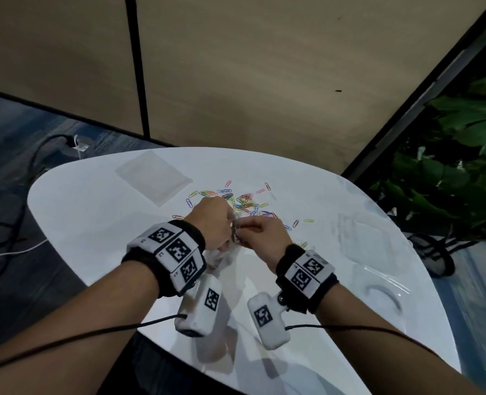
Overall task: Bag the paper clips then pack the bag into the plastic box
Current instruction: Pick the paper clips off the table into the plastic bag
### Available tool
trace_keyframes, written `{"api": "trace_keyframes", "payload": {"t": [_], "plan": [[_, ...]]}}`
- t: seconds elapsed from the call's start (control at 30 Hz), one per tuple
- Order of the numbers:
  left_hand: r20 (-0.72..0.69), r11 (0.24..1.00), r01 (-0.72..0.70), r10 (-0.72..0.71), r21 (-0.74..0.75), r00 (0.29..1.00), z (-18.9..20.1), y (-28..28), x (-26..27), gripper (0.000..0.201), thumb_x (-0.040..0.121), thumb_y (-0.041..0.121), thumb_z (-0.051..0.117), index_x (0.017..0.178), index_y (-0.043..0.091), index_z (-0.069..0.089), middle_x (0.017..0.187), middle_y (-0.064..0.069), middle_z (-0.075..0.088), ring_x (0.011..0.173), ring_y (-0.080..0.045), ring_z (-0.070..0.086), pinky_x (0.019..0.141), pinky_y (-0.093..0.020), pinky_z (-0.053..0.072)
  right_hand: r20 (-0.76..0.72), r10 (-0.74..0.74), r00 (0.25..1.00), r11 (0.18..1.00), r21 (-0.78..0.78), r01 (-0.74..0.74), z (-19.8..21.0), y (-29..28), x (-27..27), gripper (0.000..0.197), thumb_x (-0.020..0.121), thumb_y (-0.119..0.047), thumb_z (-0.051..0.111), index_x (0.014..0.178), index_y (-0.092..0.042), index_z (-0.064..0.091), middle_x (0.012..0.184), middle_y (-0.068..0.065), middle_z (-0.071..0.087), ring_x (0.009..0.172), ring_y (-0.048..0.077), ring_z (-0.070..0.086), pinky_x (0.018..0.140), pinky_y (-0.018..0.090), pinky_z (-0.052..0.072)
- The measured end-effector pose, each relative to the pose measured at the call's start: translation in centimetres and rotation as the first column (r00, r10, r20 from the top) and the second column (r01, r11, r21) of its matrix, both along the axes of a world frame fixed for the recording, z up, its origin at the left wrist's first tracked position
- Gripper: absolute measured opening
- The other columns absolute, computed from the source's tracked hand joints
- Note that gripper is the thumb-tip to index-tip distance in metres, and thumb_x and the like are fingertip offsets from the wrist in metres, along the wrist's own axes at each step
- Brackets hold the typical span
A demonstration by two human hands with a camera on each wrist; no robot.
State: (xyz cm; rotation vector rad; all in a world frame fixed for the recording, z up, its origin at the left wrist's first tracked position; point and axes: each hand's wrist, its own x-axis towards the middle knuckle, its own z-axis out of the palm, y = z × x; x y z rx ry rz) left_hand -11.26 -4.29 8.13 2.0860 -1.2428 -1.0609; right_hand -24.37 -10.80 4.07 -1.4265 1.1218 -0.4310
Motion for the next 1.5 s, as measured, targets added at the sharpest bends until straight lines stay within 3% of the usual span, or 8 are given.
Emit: {"api": "trace_keyframes", "payload": {"t": [0.13,0.27,0.43,0.5,0.7,1.17,1.33,1.5], "plan": [[0.011,1.0,0.021,-0.021,-0.016,1.0,-0.2,0.0,-0.2,0.029,0.094,-0.001,0.05,0.111,0.007,0.073,0.091,-0.018,0.076,0.079,-0.03,0.077,0.079,-0.043,0.064,-0.3,0.141,0.943,0.909,-0.338,-0.244,0.8,0.5,-0.1,0.023,0.078,-0.001,0.058,0.085,-0.013,0.076,0.054,-0.006,0.063,0.046,-0.002,0.056,0.052,0.01,0.043],[0.07,0.996,0.089,-0.089,-0.008,0.994,-0.1,0.1,-0.5,0.032,0.092,-0.001,0.047,0.096,0.01,0.077,0.077,-0.014,0.078,0.072,-0.026,0.077,0.078,-0.039,0.064,-0.578,0.326,0.748,0.713,-0.369,-0.596,2.4,0.7,0.1,0.026,0.087,-0.002,0.048,0.089,-0.007,0.074,0.072,0.006,0.061,0.066,0.019,0.053,0.055,0.02,0.036],[0.102,0.999,0.044,-0.042,-0.015,0.994,0.0,0.4,0.2,0.034,0.097,0.002,0.046,0.121,0.012,0.069,0.094,-0.013,0.076,0.081,-0.025,0.077,0.085,-0.038,0.062,-0.095,0.182,0.979,0.975,-0.114,-0.193,2.5,-3.4,-2.1,0.034,0.085,0.014,0.046,0.088,-0.005,0.074,0.095,0.014,0.073,0.081,0.024,0.073,0.069,0.035,0.061],[0.1,0.999,0.033,-0.031,-0.02,0.995,0.0,0.8,0.5,0.037,0.098,0.001,0.045,0.127,0.011,0.066,0.106,-0.016,0.074,0.09,-0.028,0.076,0.089,-0.04,0.061,-0.244,0.061,0.968,0.976,-0.187,-0.109,0.9,-6.6,-4.6,0.028,0.086,0.006,0.058,0.095,-0.015,0.074,0.101,0.012,0.073,0.084,0.023,0.072,0.074,0.04,0.062],[0.125,0.999,0.054,-0.054,0.007,0.991,0.4,1.1,0.7,0.041,0.096,-0.002,0.047,0.131,0.01,0.065,0.113,-0.017,0.071,0.1,-0.032,0.072,0.093,-0.041,0.059,-0.944,0.136,0.301,0.906,-0.004,-0.424,-6.1,-10.5,-11.7,0.095,0.069,-0.046,0.079,0.147,-0.025,0.029,0.14,0.014,0.036,0.126,0.033,0.047,0.103,0.041,0.045],[0.158,0.997,0.07,-0.072,0.018,0.985,0.0,0.7,0.4,0.042,0.096,-0.002,0.047,0.13,0.012,0.065,0.122,-0.018,0.068,0.11,-0.035,0.068,0.096,-0.043,0.058,-0.864,-0.037,0.502,0.736,-0.363,-0.571,-8.3,-8.6,-4.6,0.025,0.09,-0.004,0.049,0.1,-0.008,0.072,0.101,0.012,0.067,0.092,0.028,0.066,0.078,0.027,0.053],[0.157,0.997,0.071,-0.074,0.019,0.985,0.0,0.6,0.4,0.042,0.096,-0.002,0.048,0.132,0.012,0.064,0.127,-0.016,0.066,0.112,-0.034,0.068,0.097,-0.043,0.057,-0.567,-0.238,0.789,0.931,-0.366,0.018,-7.5,-10.7,-6.9,0.014,0.083,-0.031,0.073,0.084,-0.018,0.08,0.083,0.002,0.076,0.085,0.019,0.07,0.085,0.025,0.053],[0.156,0.998,0.057,-0.06,0.025,0.986,0.3,0.5,0.3,0.042,0.094,-0.006,0.046,0.128,0.01,0.067,0.121,-0.015,0.068,0.108,-0.035,0.068,0.095,-0.043,0.058,0.094,-0.338,0.936,0.925,0.216,0.312,-3.2,-10.4,-6.6,0.022,0.084,-0.004,0.072,0.102,0.008,0.071,0.092,0.019,0.073,0.083,0.025,0.072,0.08,0.029,0.06]]}}
